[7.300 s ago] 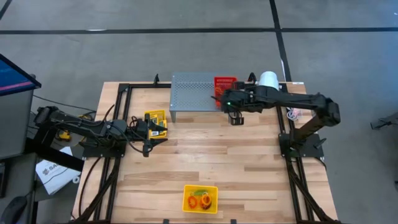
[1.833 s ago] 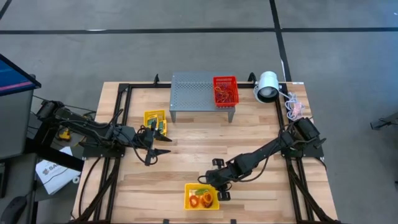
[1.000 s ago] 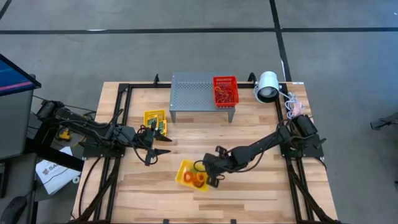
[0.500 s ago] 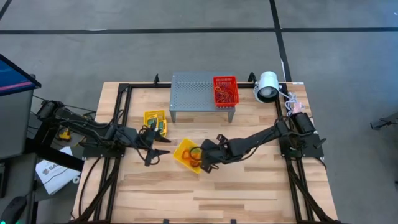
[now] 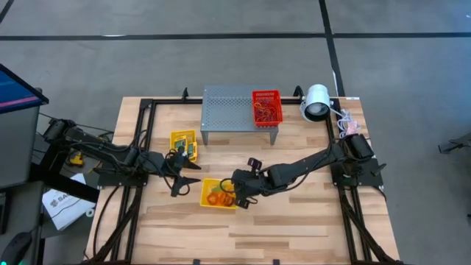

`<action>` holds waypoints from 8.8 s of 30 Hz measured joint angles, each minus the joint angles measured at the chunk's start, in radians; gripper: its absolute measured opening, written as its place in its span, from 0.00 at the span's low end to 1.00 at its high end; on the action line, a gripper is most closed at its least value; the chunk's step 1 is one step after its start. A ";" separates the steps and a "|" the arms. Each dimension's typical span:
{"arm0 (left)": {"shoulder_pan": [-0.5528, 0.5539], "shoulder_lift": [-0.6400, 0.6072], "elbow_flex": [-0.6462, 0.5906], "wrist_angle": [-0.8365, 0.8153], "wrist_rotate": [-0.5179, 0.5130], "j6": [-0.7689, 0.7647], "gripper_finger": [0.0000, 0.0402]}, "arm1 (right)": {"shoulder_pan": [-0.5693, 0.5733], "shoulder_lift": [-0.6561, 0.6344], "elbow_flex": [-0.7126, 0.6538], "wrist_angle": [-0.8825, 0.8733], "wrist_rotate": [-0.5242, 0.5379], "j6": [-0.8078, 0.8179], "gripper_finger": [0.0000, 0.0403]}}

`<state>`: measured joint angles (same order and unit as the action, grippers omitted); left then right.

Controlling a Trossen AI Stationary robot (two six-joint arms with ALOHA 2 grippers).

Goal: Pick & Place Office Desk Supplies
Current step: Put the bottom yellow bin filled with spiral keychains on the shelf

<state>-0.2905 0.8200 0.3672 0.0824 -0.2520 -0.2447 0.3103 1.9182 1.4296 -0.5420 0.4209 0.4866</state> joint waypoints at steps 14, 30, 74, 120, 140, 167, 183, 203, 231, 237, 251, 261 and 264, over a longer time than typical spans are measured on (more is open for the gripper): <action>-0.033 0.030 0.000 -0.001 0.127 0.088 0.54 | 0.023 0.000 0.000 0.010 -0.001 -0.152 0.15; -0.079 0.348 0.301 -0.420 0.022 0.556 0.54 | -0.046 -0.003 0.000 0.200 -0.181 -0.192 0.65; -0.197 0.628 0.403 -0.522 -0.028 1.250 0.51 | 0.207 -0.124 0.000 0.182 0.209 -0.031 0.67; -0.178 0.711 0.440 -0.462 0.006 1.235 0.02 | 0.208 -0.124 0.000 0.173 0.204 -0.022 0.67; -0.174 0.711 0.576 -0.496 0.013 1.076 0.02 | 0.216 -0.124 0.000 0.143 0.206 -0.012 0.67; -0.065 0.727 0.974 -0.829 -0.134 0.913 0.02 | 0.378 -0.124 0.000 -0.365 0.434 0.473 0.67; 0.125 0.840 1.221 -1.073 -0.113 0.831 0.02 | 0.398 -0.123 -0.001 -0.631 0.449 0.656 0.67; 0.325 0.847 1.355 -1.152 -0.167 0.836 0.02 | 0.476 -0.123 -0.001 -0.815 0.486 0.861 0.67; 0.499 1.067 1.530 -1.156 -0.036 0.894 0.02 | 0.475 -0.123 0.000 -0.831 0.501 0.850 0.67; 0.500 1.070 1.531 -1.155 -0.055 0.855 0.06 | 0.475 -0.123 0.000 -0.831 0.501 0.850 0.67; 0.506 1.054 1.531 -1.152 -0.200 0.821 0.50 | 0.475 -0.123 0.000 -0.830 0.505 0.850 0.67; 0.499 0.838 1.531 -1.078 -0.066 0.736 0.64 | 0.457 -0.124 0.000 -0.832 0.534 0.842 0.67; 0.489 0.773 1.531 -1.069 0.032 0.673 0.65 | 0.425 -0.126 -0.001 -0.808 0.571 0.795 0.67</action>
<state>0.1981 1.5927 1.8984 -0.9864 -0.2201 0.4286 0.7353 1.7919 1.4285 -1.3502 0.9919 1.2814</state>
